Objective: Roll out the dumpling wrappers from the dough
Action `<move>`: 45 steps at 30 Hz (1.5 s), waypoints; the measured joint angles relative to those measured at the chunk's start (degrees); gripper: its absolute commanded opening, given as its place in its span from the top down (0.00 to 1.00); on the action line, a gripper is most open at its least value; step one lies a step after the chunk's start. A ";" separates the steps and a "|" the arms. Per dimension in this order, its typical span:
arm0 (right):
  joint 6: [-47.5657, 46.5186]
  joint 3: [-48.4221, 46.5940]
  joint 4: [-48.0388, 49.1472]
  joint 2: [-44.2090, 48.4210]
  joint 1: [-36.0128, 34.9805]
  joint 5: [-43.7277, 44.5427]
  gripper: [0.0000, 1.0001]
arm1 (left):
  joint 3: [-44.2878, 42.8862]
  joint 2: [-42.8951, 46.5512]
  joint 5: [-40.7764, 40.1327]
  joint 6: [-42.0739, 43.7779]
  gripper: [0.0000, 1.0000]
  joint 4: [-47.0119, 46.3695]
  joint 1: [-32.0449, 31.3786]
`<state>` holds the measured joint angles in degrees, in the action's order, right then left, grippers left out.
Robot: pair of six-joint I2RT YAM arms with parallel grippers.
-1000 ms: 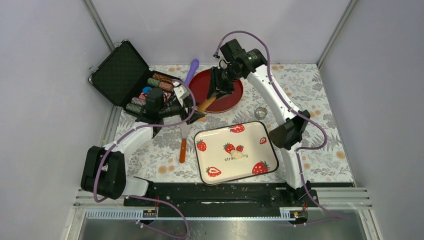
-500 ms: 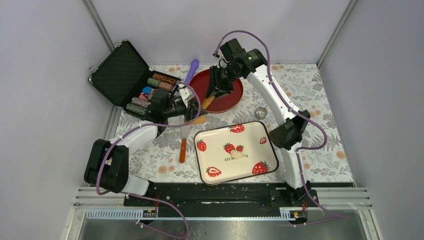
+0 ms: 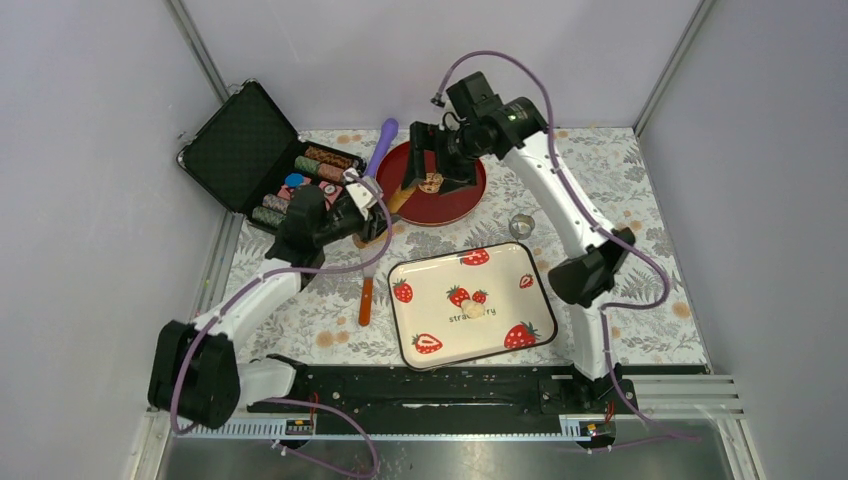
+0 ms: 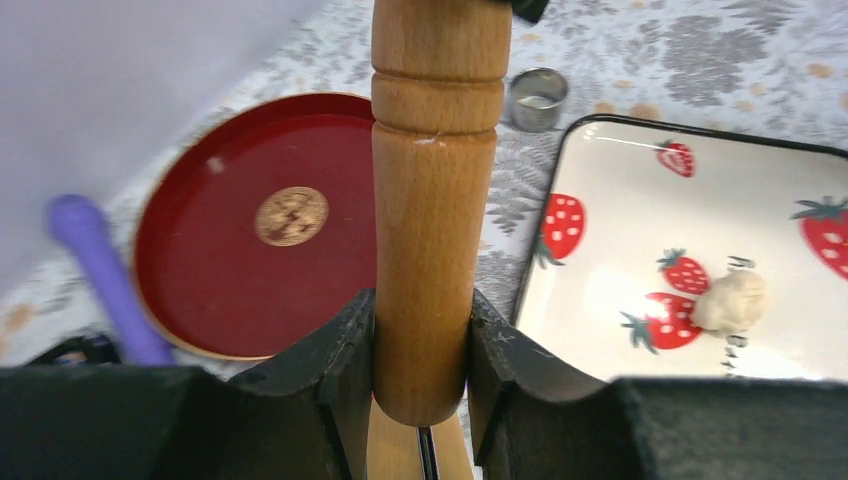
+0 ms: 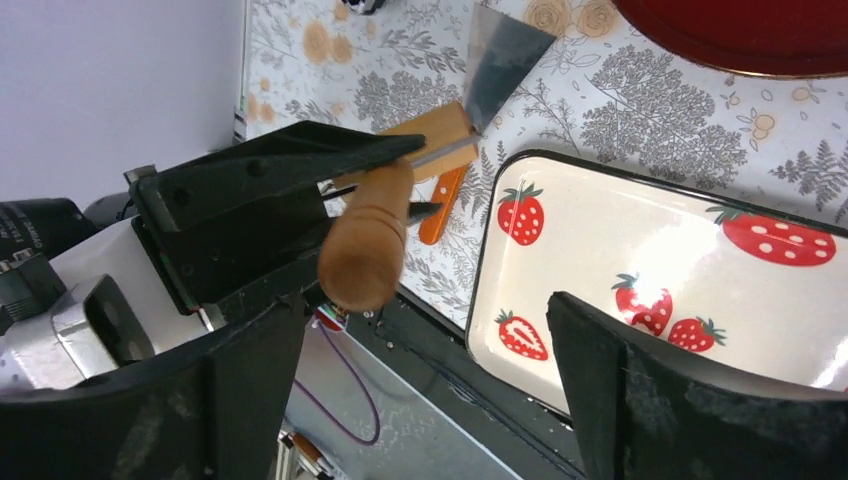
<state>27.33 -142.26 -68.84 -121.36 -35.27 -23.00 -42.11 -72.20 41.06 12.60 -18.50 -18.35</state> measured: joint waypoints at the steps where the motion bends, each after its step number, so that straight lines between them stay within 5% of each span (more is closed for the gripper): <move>1: 0.26 0.85 0.50 1.27 0.00 0.39 0.00 | 0.13 1.64 -1.57 1.20 1.00 1.01 -0.09; 10: 9.03 17.09 10.32 16.74 1.20 -2.73 0.01 | 1.57 18.47 -19.43 15.50 1.00 12.68 -7.32; 21: 31.36 44.41 34.80 25.86 1.25 -14.93 0.02 | 6.34 29.38 -53.79 33.97 1.00 17.57 -25.44; 32: 39.15 45.90 44.54 25.59 -2.64 -20.81 0.06 | 10.03 29.51 -74.51 55.04 1.00 9.53 -34.73; 45: 39.76 42.53 45.57 17.92 -3.76 -23.10 0.16 | 10.03 27.39 -82.49 65.20 1.00 2.12 -37.77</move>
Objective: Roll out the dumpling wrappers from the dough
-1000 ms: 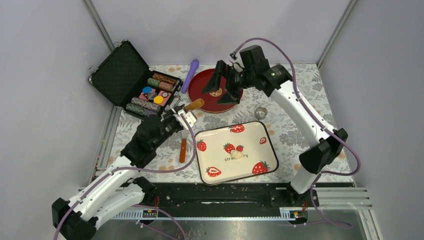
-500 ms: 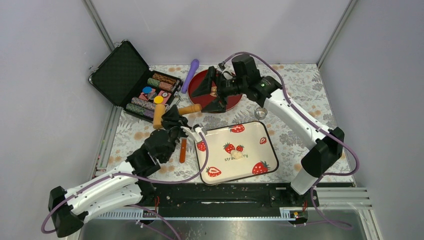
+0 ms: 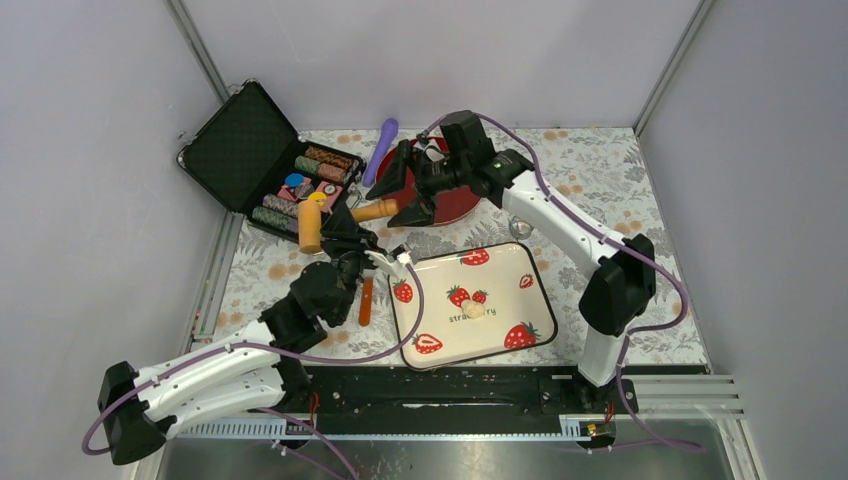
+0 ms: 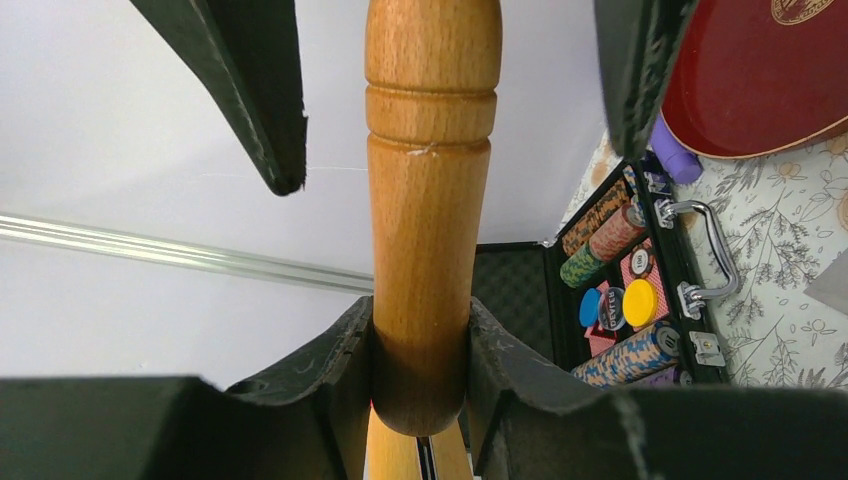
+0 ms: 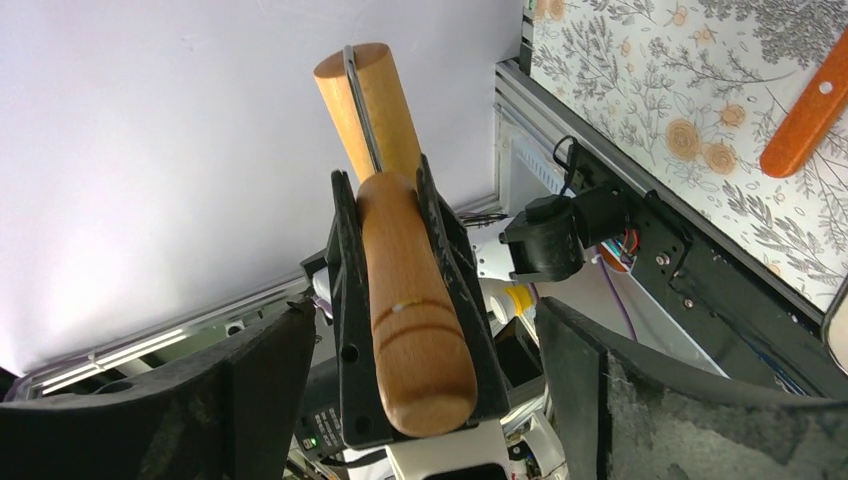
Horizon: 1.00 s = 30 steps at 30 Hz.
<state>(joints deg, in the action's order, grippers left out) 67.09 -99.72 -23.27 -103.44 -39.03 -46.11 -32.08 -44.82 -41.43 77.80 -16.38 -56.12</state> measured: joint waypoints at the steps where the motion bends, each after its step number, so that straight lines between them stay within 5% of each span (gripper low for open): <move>1: 0.11 -0.92 0.02 -0.87 -0.11 -0.24 0.17 | 0.00 0.00 -0.28 0.35 1.00 -0.22 -0.13; 16: 3.13 -4.94 3.43 -4.61 -3.15 -5.97 0.41 | 0.00 0.87 -2.34 1.68 1.00 -0.02 -0.66; 30: 6.82 -1.81 7.45 -4.61 -3.37 -5.38 0.46 | 0.00 0.98 -4.09 1.68 1.00 0.11 -2.19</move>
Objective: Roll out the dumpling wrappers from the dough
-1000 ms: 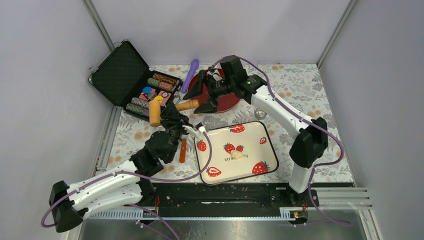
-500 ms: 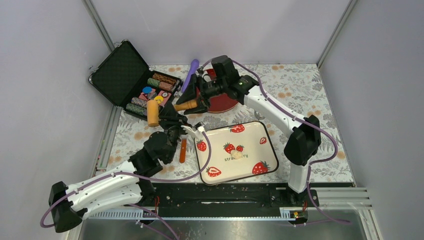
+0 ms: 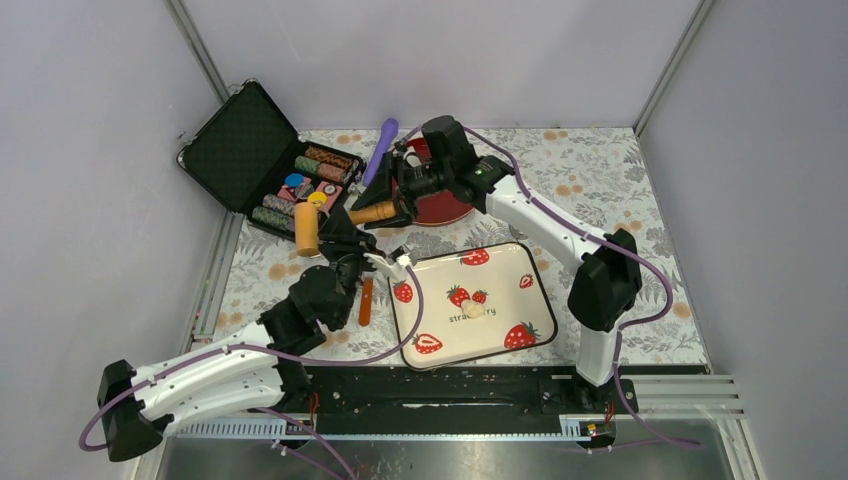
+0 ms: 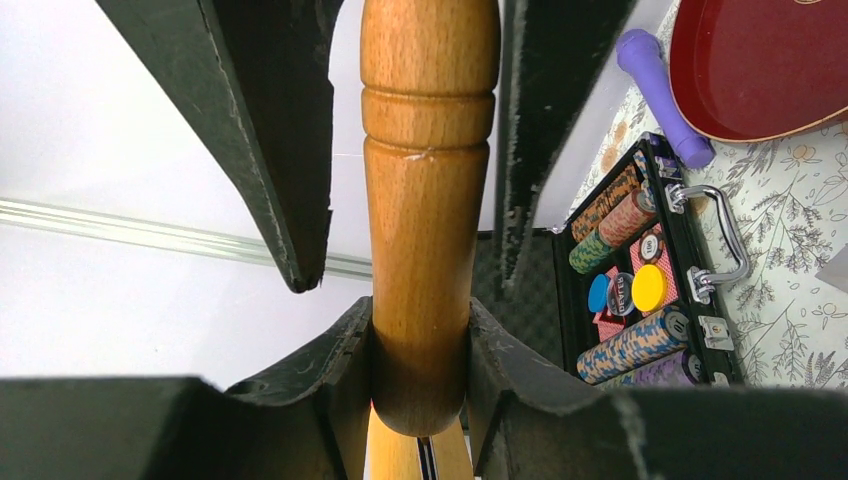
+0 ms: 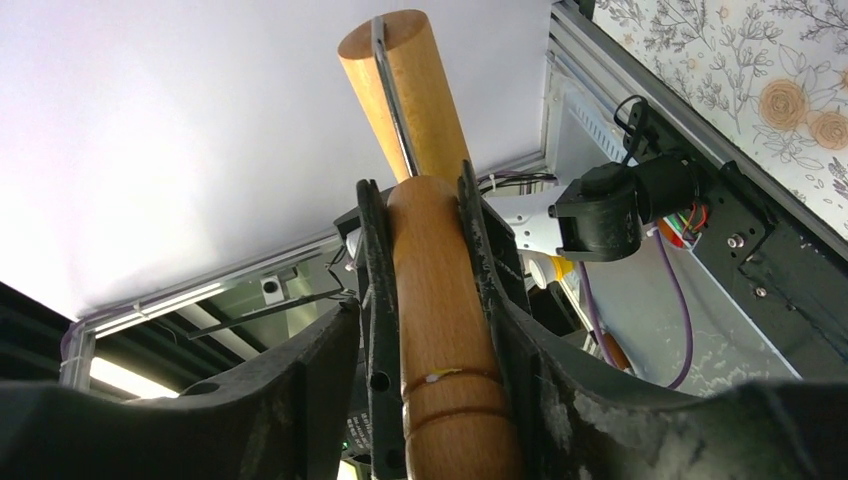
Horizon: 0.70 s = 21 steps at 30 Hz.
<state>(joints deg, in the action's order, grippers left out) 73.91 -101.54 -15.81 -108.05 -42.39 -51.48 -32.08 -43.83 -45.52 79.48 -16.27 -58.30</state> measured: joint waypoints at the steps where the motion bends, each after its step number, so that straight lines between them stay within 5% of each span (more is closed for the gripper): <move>1: 0.46 -0.02 0.48 0.00 0.00 0.02 0.47 | 0.00 0.00 -0.17 0.02 1.00 0.02 -0.17; 13: 2.34 0.63 1.51 0.00 -0.11 1.09 0.55 | -0.02 -0.57 -2.86 -0.48 1.00 -0.96 -1.09; 21: 2.45 0.92 1.49 0.00 -0.15 1.40 0.99 | -0.02 -1.03 -4.33 -1.88 0.93 -1.36 -1.68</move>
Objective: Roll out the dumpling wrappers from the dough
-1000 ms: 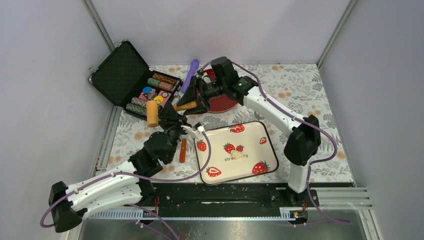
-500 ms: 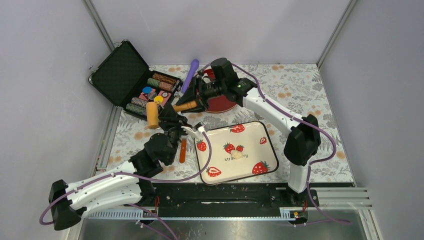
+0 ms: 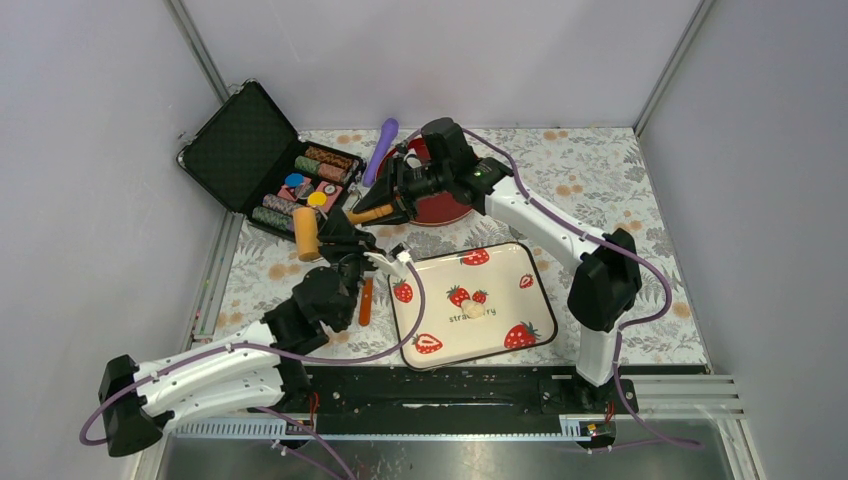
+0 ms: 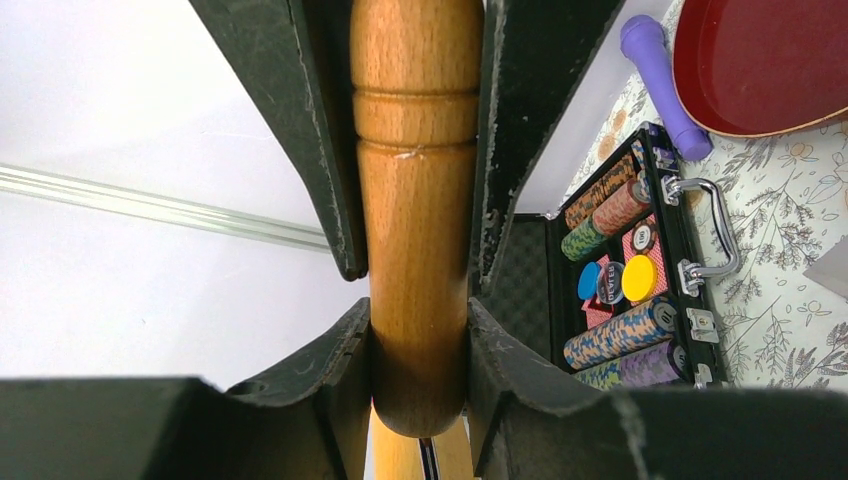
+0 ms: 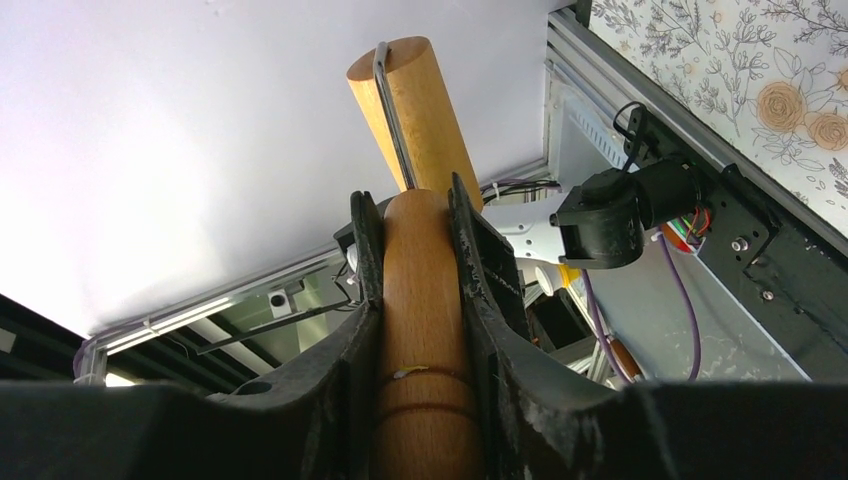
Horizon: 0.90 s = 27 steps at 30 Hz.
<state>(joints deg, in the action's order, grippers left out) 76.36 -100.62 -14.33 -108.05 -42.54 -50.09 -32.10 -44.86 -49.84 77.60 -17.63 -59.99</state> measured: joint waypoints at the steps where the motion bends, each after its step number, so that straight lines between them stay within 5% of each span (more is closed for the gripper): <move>1: 0.00 0.00 0.00 0.00 0.00 0.04 1.00 | 0.00 -0.15 -0.20 -0.09 0.83 -0.04 -0.04; 5: -0.42 0.00 -0.20 0.00 0.00 0.13 1.00 | -0.02 -0.70 -0.90 -0.28 0.03 -0.35 -0.20; 13: -6.60 -0.11 -6.67 0.00 -0.17 3.63 1.00 | -1.27 -1.38 -1.40 -5.16 0.01 1.01 -0.33; 27: -32.35 -0.79 -25.75 8.11 8.46 14.97 1.00 | -12.00 0.17 6.05 -44.72 0.01 22.97 -1.20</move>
<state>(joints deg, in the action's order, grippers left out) 44.01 -101.41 -40.07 -99.94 -34.09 -35.11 -44.10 -44.69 -43.79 32.88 5.34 -61.19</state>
